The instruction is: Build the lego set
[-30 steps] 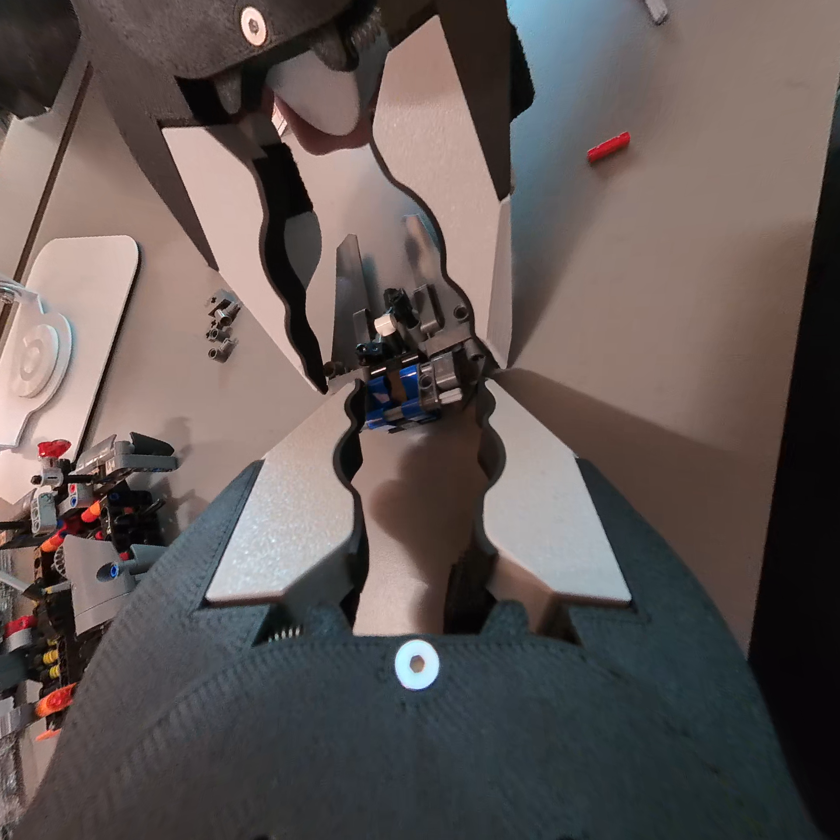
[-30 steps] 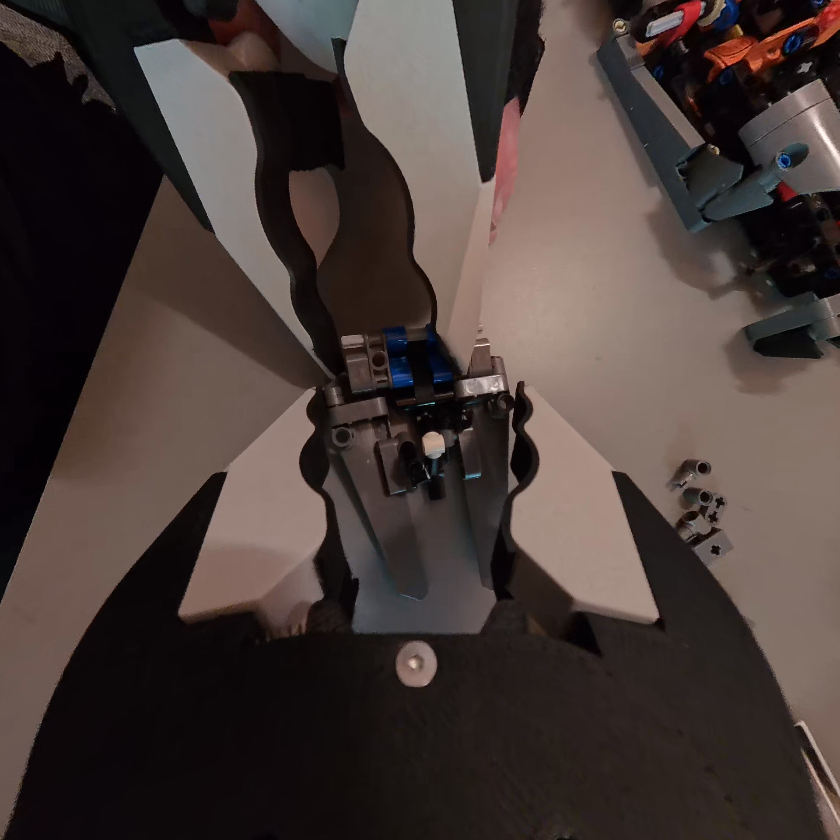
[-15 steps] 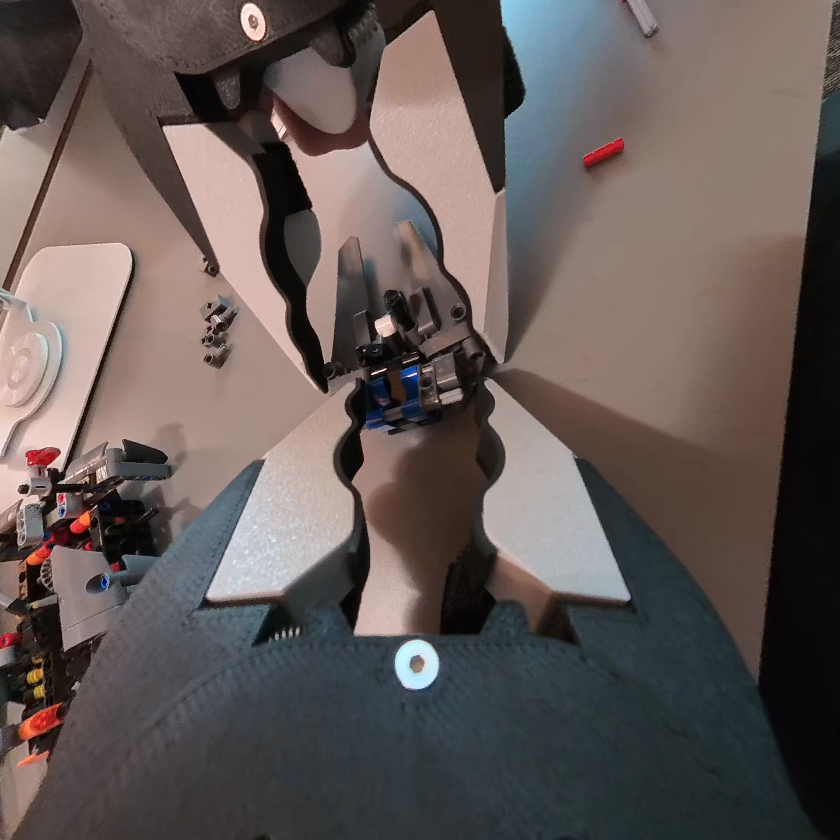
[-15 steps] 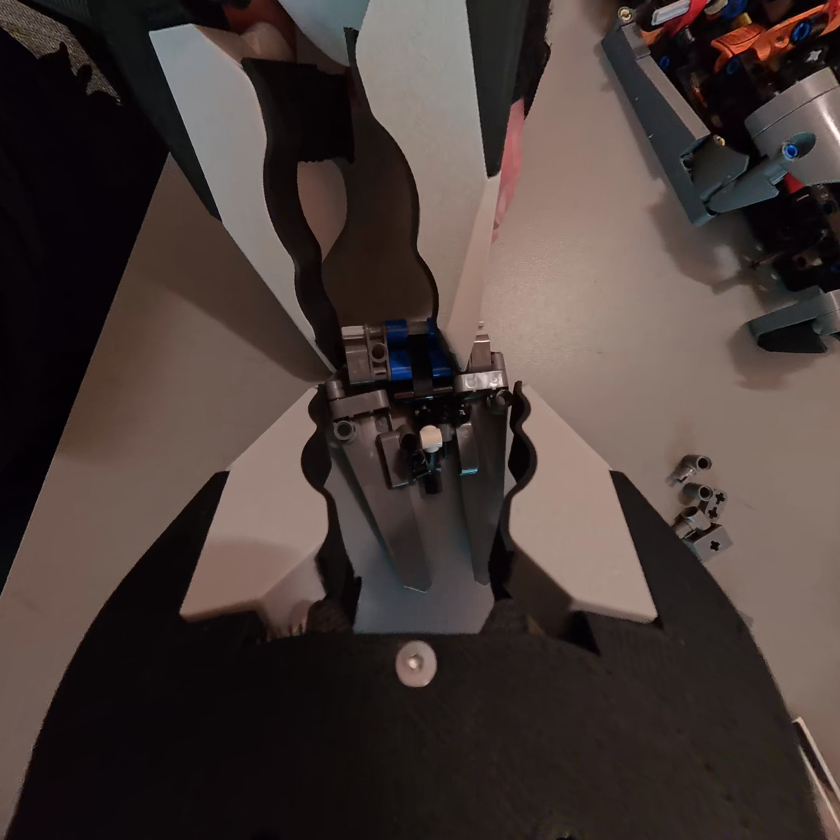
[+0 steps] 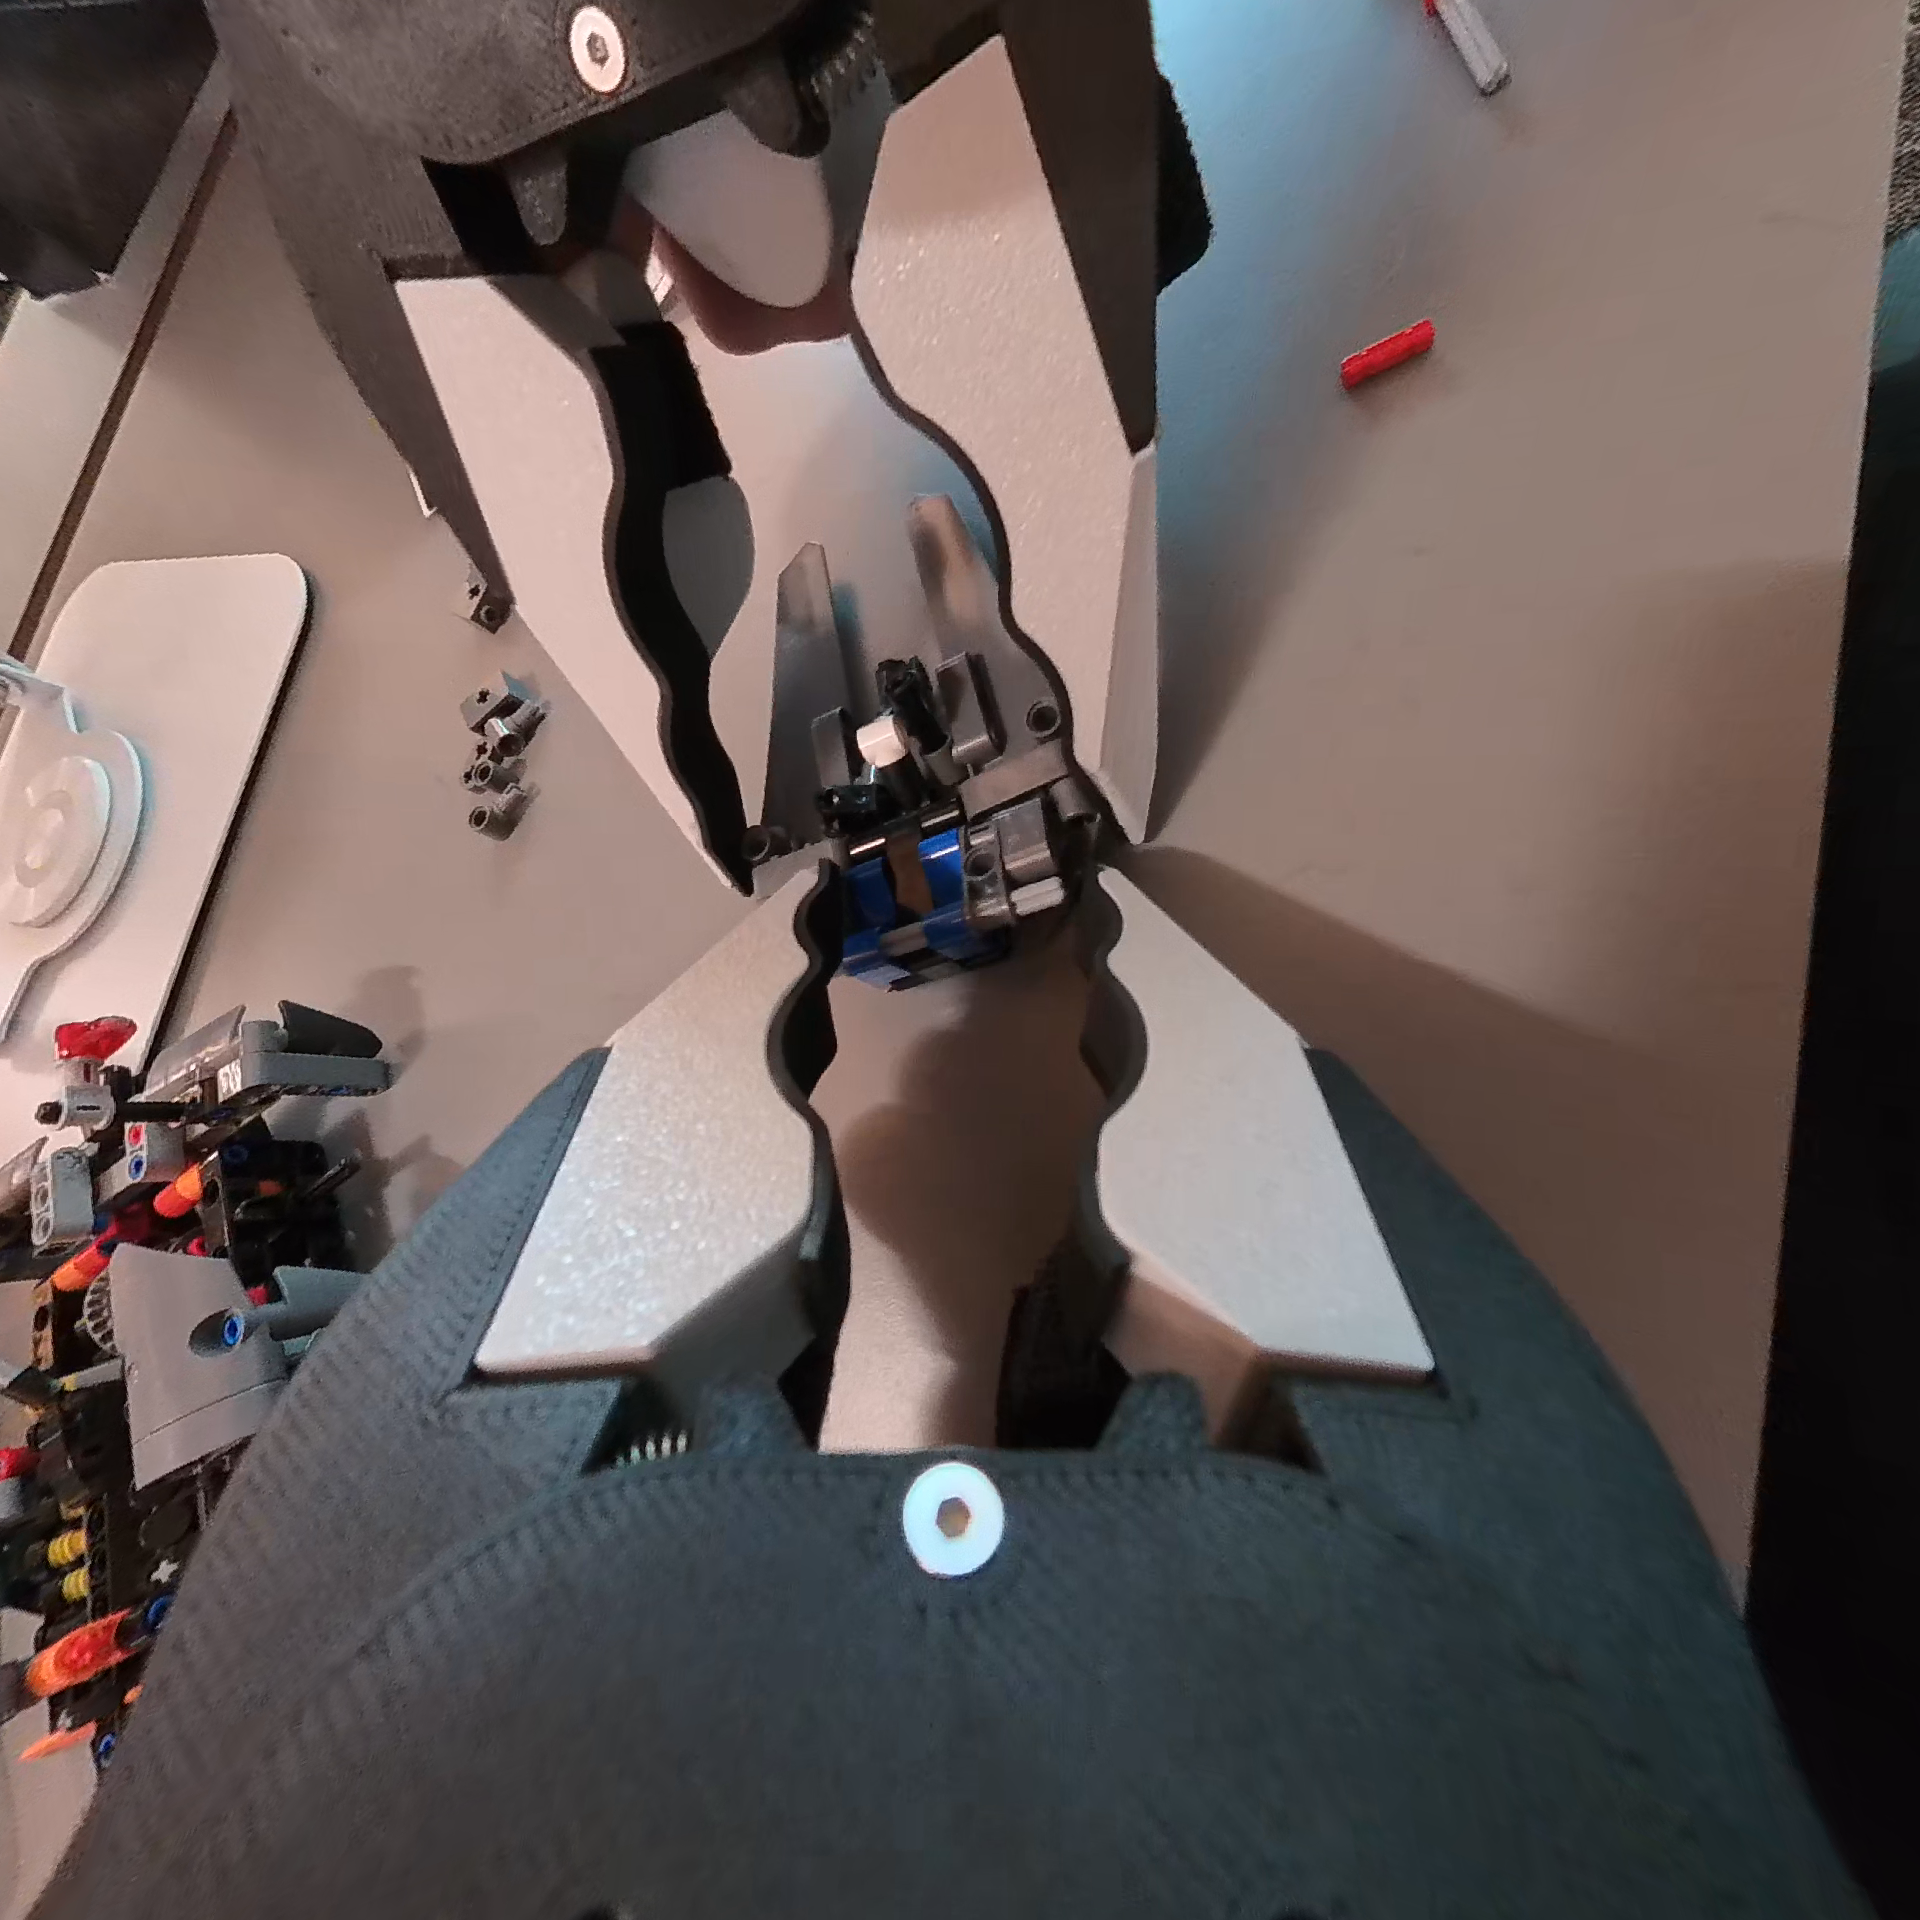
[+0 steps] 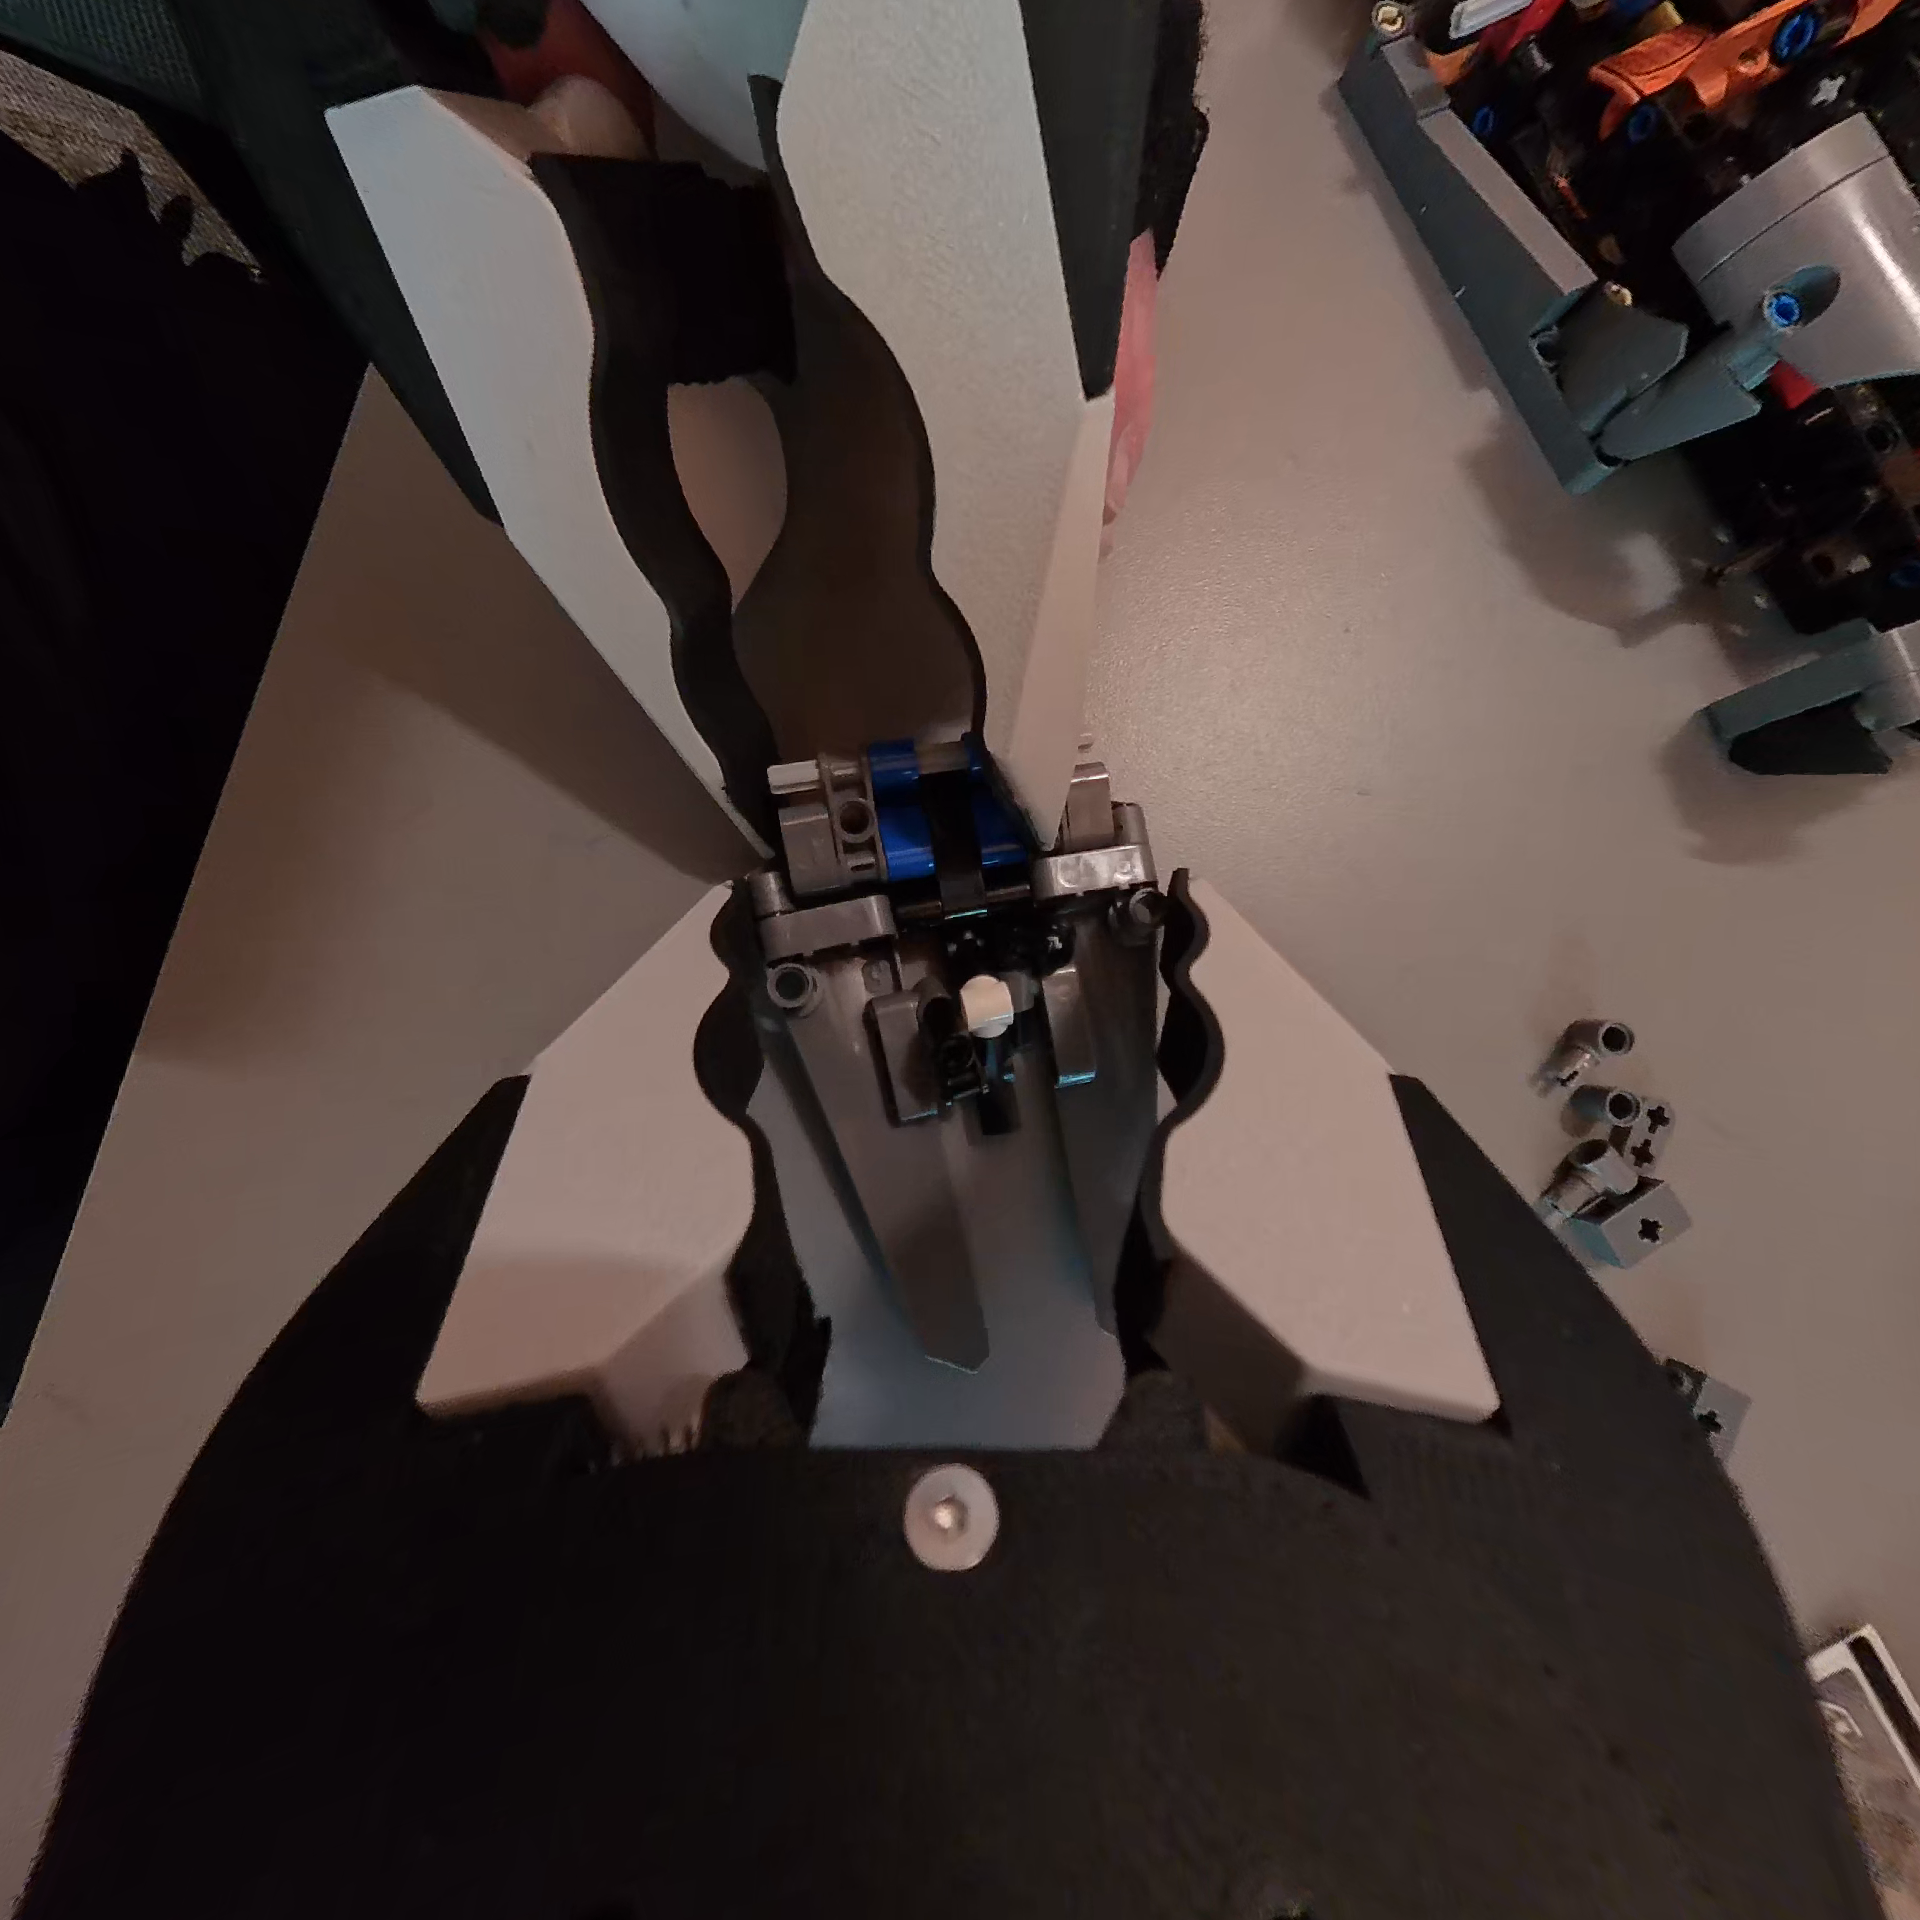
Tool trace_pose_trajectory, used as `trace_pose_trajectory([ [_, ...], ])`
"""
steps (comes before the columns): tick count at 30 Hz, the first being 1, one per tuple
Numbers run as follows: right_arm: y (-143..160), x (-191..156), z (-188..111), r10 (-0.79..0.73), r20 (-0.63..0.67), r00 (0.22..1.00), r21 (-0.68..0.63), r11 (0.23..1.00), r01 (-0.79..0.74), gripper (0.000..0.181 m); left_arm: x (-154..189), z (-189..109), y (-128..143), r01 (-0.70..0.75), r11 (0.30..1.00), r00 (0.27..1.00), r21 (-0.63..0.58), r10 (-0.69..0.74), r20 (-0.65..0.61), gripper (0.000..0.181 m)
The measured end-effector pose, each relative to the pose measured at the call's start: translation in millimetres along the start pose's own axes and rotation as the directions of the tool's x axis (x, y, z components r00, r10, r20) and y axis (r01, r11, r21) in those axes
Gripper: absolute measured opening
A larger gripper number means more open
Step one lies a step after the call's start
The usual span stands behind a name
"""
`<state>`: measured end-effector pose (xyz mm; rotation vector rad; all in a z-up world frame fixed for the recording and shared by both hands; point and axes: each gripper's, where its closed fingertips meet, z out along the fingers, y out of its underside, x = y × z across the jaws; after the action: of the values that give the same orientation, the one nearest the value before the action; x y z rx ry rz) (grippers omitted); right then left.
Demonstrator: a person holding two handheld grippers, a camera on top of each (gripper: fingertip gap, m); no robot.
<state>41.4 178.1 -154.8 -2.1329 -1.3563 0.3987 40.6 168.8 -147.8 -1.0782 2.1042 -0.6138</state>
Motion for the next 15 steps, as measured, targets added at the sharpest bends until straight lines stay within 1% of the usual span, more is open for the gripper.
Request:
trace_pose_trajectory([
  [10, -1, 0, -1, 0.009, -0.003, 1.0, 0.018, 1.0, -0.009, 0.075, -1, 0, -1, -0.036, 0.999, 0.999, 0.007, 0.035, 0.012, 0.042],
  [13, -1, 0, -15, 0.01, -0.012, 1.0, 0.054, 0.999, -0.009, 0.082, -1, -1, -1, -0.04, 0.999, 0.999, 0.019, 0.04, 0.029, 0.043],
  [15, 3, 5, -29, 0.02, -0.037, 0.999, 0.076, 0.997, -0.017, 0.081, -4, -3, 2, -0.044, 0.999, 0.998, 0.014, 0.043, 0.056, 0.043],
])
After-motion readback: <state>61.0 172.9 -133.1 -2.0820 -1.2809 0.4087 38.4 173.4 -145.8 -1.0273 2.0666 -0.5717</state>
